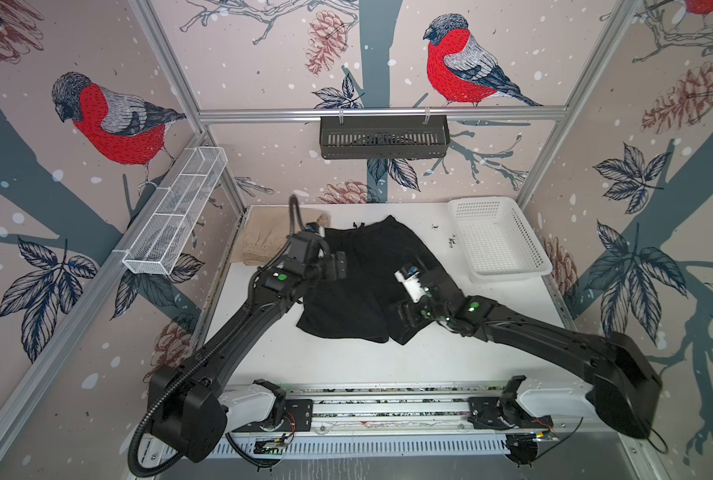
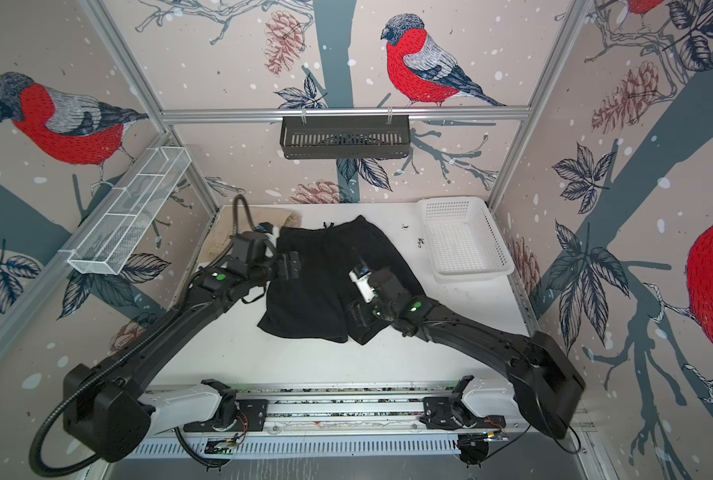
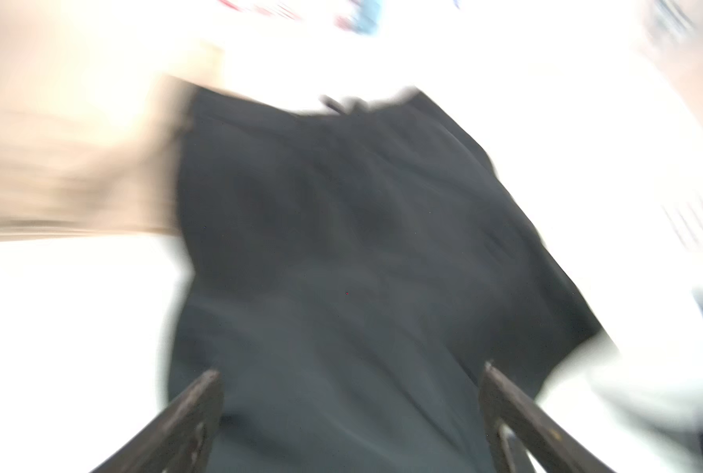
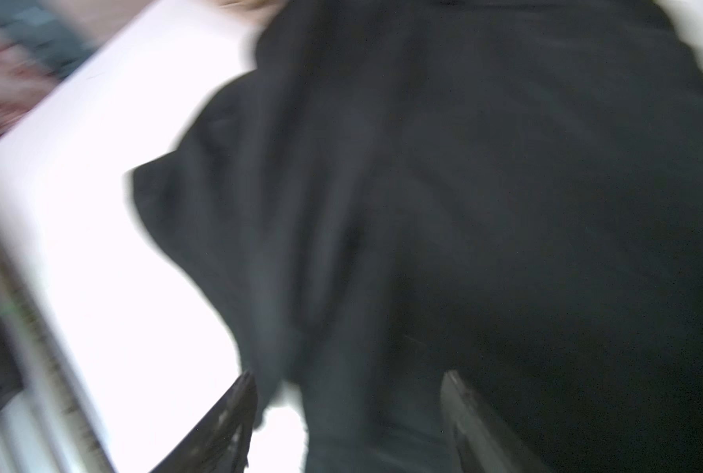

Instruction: Fold and stack the shorts

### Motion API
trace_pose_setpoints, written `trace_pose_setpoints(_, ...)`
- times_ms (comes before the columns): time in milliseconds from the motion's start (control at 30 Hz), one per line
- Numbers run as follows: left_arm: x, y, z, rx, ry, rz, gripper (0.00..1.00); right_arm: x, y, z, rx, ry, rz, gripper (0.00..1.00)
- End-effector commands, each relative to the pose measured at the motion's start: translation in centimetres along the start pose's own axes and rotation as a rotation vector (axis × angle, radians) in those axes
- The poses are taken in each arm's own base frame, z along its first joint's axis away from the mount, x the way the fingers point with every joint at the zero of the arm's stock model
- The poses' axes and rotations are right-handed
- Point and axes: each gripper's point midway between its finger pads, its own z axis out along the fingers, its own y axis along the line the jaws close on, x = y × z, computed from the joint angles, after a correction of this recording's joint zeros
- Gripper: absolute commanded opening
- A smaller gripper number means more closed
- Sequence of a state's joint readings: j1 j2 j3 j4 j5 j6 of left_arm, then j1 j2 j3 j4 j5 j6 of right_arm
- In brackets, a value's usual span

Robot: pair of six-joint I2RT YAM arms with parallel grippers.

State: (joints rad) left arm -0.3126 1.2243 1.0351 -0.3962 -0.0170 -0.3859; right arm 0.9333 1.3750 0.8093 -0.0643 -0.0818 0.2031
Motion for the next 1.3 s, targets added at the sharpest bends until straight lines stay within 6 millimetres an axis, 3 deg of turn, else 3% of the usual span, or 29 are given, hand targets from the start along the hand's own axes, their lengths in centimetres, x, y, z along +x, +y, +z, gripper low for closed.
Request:
trace_pose_setpoints(0, -4.5, 5.2, -1.1, -0.106, -0.114, -0.051, 0.97, -3.6, 6.9, 3.8, -0.117, -0.098, -0.199, 0.74)
trace_pose_setpoints(100, -6.6, 8.2, -2.0, -0.154, -0.158, -0.102, 0.97, -3.3, 11.5, 8.7, -0.187, -0.045, -0.326, 0.76)
trace_pose_setpoints(200, -7.3, 9.3, -3.1, -0.180, -0.190, -0.129, 0.97, -2.6, 13.9, 12.9, -0.232, 0.002, -0.397, 0.78)
trace_pose_setpoints(300, -7.3, 9.8, -3.8, -0.195, -0.193, -0.127, 0.97, -1.3, 15.0, 16.4, -0.214, 0.065, -0.483, 0.79)
trace_pose_setpoints(433, -6.8, 11.3, -4.6, -0.229, -0.189, -0.138, 0.97, -0.1, 15.6, 19.4, -0.209, 0.128, -0.545, 0.79)
trace_pose_setpoints(567, -6.4, 11.8, -4.6, -0.237, -0.177, -0.135, 0.97, 1.2, 14.7, 20.7, -0.195, 0.179, -0.544, 0.64)
trace_pose_setpoints(700, -6.1, 11.3, -3.5, -0.192, -0.149, -0.141, 0.97, 2.1, 13.0, 20.0, -0.196, 0.204, -0.498, 0.44)
trace_pose_setpoints(867, -5.9, 10.3, -2.3, -0.119, -0.144, -0.137, 0.97, 2.8, 11.7, 19.2, -0.195, 0.225, -0.474, 0.06)
trace_pose_setpoints(900, -5.9, 10.0, -2.1, -0.094, -0.147, -0.134, 0.97, 3.1, 11.7, 18.9, -0.198, 0.233, -0.475, 0.02)
trace_pose_setpoints(1033, -5.3, 8.2, -0.4, 0.031, -0.119, -0.116, 0.97, 4.9, 12.1, 16.0, -0.255, 0.276, -0.455, 0.01)
trace_pose_setpoints(1200, -3.8, 6.7, 2.4, 0.052, -0.060, -0.064, 0.97, 9.0, 11.0, 10.2, -0.292, 0.334, -0.380, 0.02)
trace_pose_setpoints(1267, -3.4, 5.9, 3.3, 0.060, -0.047, -0.044, 0.97, 10.7, 10.1, 8.4, -0.280, 0.363, -0.346, 0.13)
